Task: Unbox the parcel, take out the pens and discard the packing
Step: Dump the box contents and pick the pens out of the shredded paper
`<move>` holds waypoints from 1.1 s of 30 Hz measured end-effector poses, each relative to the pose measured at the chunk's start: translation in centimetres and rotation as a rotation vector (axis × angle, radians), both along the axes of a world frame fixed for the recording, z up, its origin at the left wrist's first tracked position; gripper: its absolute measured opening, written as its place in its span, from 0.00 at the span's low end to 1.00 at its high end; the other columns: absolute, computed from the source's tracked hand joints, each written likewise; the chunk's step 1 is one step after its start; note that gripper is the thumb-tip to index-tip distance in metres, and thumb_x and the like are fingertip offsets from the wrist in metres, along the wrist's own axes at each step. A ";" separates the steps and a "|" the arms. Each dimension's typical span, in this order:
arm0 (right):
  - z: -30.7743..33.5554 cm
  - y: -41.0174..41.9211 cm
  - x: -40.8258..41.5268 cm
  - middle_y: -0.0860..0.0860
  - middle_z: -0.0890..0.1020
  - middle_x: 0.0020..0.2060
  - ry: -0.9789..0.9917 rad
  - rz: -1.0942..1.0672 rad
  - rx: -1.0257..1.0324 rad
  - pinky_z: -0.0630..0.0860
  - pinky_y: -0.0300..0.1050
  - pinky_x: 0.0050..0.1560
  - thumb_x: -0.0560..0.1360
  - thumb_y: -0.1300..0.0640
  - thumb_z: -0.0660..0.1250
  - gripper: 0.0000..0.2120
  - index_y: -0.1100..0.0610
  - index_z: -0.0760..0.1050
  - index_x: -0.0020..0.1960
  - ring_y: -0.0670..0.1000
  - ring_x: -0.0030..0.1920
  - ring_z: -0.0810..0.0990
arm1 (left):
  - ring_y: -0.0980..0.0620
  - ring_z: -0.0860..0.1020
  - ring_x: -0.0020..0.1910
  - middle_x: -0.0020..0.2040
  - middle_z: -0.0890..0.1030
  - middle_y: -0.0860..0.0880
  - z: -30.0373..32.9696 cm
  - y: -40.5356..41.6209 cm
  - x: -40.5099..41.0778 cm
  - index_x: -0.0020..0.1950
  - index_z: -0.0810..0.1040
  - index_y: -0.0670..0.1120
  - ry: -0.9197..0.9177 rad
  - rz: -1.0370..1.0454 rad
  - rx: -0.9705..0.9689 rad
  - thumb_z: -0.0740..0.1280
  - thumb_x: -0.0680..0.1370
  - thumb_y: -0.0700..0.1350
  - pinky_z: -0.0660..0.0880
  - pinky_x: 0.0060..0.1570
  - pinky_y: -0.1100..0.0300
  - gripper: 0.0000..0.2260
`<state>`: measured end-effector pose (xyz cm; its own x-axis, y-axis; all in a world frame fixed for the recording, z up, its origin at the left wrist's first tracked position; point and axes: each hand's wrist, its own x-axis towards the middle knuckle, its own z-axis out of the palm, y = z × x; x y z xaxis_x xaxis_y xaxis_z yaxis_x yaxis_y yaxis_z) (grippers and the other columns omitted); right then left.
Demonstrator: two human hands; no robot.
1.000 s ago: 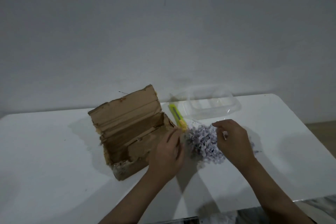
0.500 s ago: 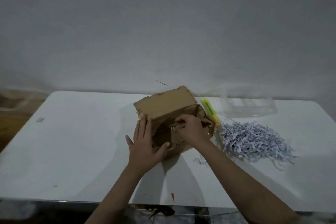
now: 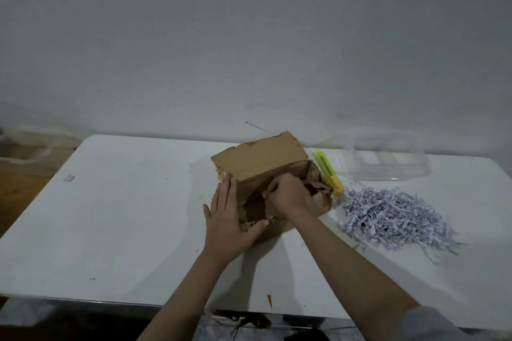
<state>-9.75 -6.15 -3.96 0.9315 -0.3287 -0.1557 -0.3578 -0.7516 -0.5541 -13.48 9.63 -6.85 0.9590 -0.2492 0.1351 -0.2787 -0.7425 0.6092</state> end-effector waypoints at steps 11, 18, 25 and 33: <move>0.9 -2.4 -2.9 0.48 0.85 0.37 -0.305 -0.018 0.271 0.74 0.30 0.39 0.70 0.61 0.72 0.03 0.55 0.84 0.42 0.43 0.38 0.80 | 0.47 0.48 0.76 0.77 0.40 0.58 0.3 0.0 -0.2 0.78 0.45 0.52 0.013 0.028 0.033 0.58 0.65 0.73 0.51 0.67 0.30 0.48; 1.9 -9.6 -8.9 0.56 0.82 0.38 -0.567 -0.198 0.027 0.77 0.44 0.45 0.69 0.71 0.69 0.06 0.62 0.82 0.41 0.55 0.39 0.81 | 0.42 0.46 0.76 0.78 0.43 0.53 0.2 -0.7 -1.5 0.77 0.47 0.49 0.015 0.140 0.134 0.53 0.66 0.75 0.48 0.64 0.26 0.48; 1.5 -10.7 -11.2 0.60 0.84 0.46 -0.587 -0.262 -0.166 0.73 0.43 0.51 0.68 0.75 0.66 0.12 0.64 0.82 0.46 0.60 0.48 0.82 | 0.40 0.46 0.75 0.75 0.53 0.44 0.7 -1.1 -2.0 0.75 0.54 0.49 -0.035 0.167 0.151 0.59 0.64 0.74 0.44 0.62 0.25 0.46; 0.7 -3.2 -8.3 0.50 0.82 0.53 -0.494 0.142 0.109 0.72 0.45 0.54 0.71 0.60 0.71 0.14 0.53 0.80 0.57 0.48 0.54 0.76 | 0.43 0.63 0.66 0.59 0.65 0.48 1.8 0.0 -3.5 0.63 0.73 0.56 -0.146 0.125 0.083 0.58 0.66 0.75 0.43 0.64 0.27 0.33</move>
